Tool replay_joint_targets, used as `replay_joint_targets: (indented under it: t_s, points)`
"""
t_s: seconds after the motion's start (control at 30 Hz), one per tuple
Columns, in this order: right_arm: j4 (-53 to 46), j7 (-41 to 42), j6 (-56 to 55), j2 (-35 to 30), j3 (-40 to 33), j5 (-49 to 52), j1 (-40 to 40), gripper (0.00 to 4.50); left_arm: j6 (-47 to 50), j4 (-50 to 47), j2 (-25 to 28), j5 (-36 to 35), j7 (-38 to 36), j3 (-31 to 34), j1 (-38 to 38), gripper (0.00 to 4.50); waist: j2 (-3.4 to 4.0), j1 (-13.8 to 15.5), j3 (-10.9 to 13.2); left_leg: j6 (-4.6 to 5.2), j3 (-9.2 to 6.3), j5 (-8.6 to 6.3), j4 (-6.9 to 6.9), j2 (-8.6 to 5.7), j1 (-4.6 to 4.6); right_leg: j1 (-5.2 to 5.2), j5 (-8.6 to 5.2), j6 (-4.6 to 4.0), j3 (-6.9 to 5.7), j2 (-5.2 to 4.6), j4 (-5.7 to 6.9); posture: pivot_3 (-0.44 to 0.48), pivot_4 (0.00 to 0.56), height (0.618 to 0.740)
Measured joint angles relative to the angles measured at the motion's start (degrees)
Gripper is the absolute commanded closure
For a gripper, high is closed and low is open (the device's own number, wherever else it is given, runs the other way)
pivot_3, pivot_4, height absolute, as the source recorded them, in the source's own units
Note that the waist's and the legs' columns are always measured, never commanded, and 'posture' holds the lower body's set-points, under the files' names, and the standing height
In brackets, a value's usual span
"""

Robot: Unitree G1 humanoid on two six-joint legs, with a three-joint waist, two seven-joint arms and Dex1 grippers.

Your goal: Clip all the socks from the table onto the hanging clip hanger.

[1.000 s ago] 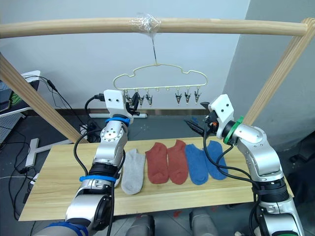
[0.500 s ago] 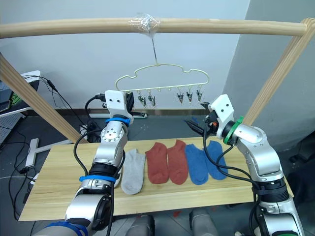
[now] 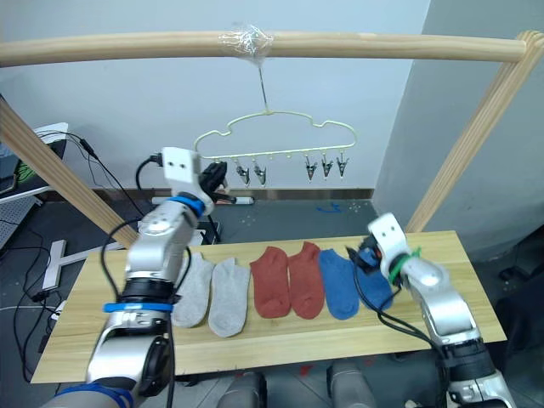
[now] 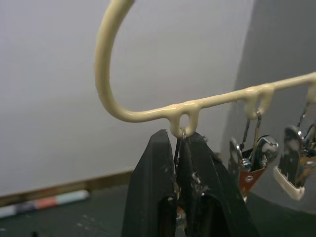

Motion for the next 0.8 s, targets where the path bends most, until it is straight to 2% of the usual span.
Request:
replay_joint_targets:
  t_s: [0.13,0.3,0.47,0.57,0.8]
  points:
    - [9.5,0.3,-2.3,1.2,0.0,-1.1,-2.6,0.00,9.9,-3.4,1.8,-5.5,-3.2,1.6,0.4,4.48,0.00,0.0,0.0,0.12,0.00,0.08,0.01,0.00,0.07,0.04,0.01,0.01,-0.01,0.01,0.04,-0.020,0.185,0.740]
    - [23.0,-0.6,-5.6,5.3,-0.2,-1.7,-8.6,0.00,18.8,-5.5,1.8,-11.5,-3.8,4.1,0.2,4.48,0.00,0.0,0.0,0.16,-0.02,0.11,0.01,0.00,0.06,0.05,0.06,0.09,-0.01,0.02,0.03,-0.007,0.176,0.740]
    - [32.2,-1.3,-8.7,6.7,-1.1,-1.8,-13.1,0.00,23.4,-6.5,1.4,-14.6,-2.7,5.8,-0.2,4.48,0.00,0.2,0.0,0.15,-0.02,0.11,-0.02,0.00,0.02,0.05,0.06,0.07,-0.01,0.01,-0.02,0.001,0.173,0.740]
    - [36.5,-1.3,-11.1,6.8,-1.4,-2.0,-14.7,0.62,23.7,-6.9,1.6,-14.6,-2.5,5.6,-0.1,4.50,-0.01,0.1,0.0,0.15,-0.02,0.11,-0.02,0.00,0.03,0.06,0.06,0.07,-0.01,0.02,-0.02,0.012,0.174,0.740]
    - [38.2,0.3,-14.3,5.6,-1.3,-2.6,-14.0,3.02,24.5,-8.1,2.6,-14.6,-2.4,5.5,0.2,4.50,-0.02,0.3,0.0,0.14,-0.03,0.11,0.01,0.00,0.11,0.15,0.08,0.09,-0.01,0.02,0.00,0.014,0.172,0.740]
